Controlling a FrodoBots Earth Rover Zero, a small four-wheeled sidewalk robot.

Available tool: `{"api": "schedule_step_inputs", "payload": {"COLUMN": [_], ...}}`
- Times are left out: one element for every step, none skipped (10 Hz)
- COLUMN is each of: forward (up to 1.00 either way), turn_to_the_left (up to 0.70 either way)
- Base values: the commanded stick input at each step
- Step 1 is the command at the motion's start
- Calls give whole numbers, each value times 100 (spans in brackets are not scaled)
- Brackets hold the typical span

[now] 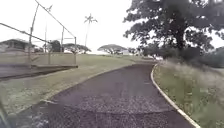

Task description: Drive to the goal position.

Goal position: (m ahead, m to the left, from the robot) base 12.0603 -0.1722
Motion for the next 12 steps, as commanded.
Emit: {"api": "schedule_step_inputs", "payload": {"forward": [100, 100, 100, 100, 100, 100, 100, 100, 100, 100, 100, 100], "turn_to_the_left": [0, 0, -14, -36, -33, -8, 0, -12, -32, -29, -12, 0]}}
